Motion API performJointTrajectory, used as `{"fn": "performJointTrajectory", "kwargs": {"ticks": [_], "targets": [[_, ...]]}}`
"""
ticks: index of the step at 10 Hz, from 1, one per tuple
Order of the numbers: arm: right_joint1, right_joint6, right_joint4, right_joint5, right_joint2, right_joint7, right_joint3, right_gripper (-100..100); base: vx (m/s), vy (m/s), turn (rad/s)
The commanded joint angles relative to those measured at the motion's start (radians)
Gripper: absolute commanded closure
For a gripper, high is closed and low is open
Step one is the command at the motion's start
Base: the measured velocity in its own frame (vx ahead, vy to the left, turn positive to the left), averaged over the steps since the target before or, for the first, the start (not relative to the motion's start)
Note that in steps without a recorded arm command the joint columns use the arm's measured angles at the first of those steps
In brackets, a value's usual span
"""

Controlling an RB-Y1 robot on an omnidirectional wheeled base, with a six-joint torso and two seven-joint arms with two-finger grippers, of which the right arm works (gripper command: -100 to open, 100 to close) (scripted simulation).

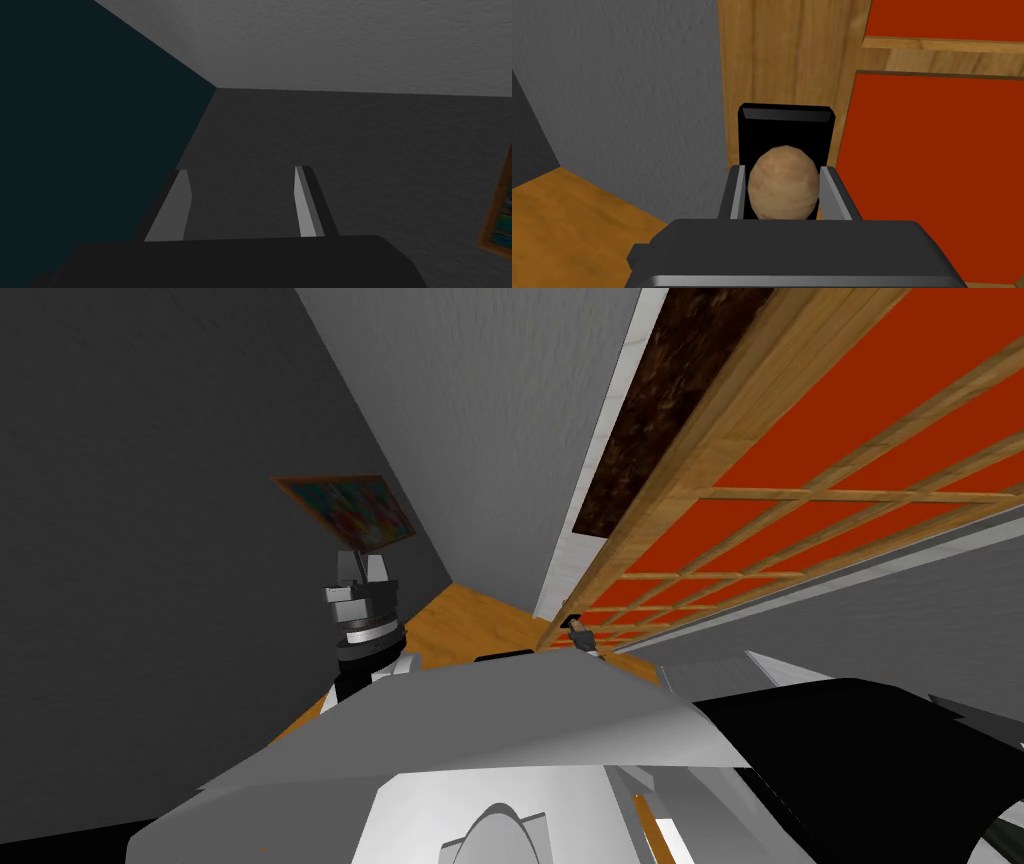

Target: Pull the door open

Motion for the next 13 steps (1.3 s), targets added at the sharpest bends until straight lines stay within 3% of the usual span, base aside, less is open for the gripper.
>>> {"fn": "performJointTrajectory", "kwargs": {"ticks": [1,4,5,13], "targets": [[0.002,-0.028,0.023,0.009,-0.003,-0.021,0.022,100,-0.270,-0.064,0.144],[0.007,-0.075,0.049,0.020,-0.022,-0.054,0.056,100,-0.260,-0.068,0.170],[0.001,-0.065,0.053,0.020,-0.013,-0.049,0.052,100,-0.117,-0.034,0.040],[-0.012,-0.142,0.123,0.030,-0.037,-0.110,0.114,100,-0.249,-0.048,0.161]]}}
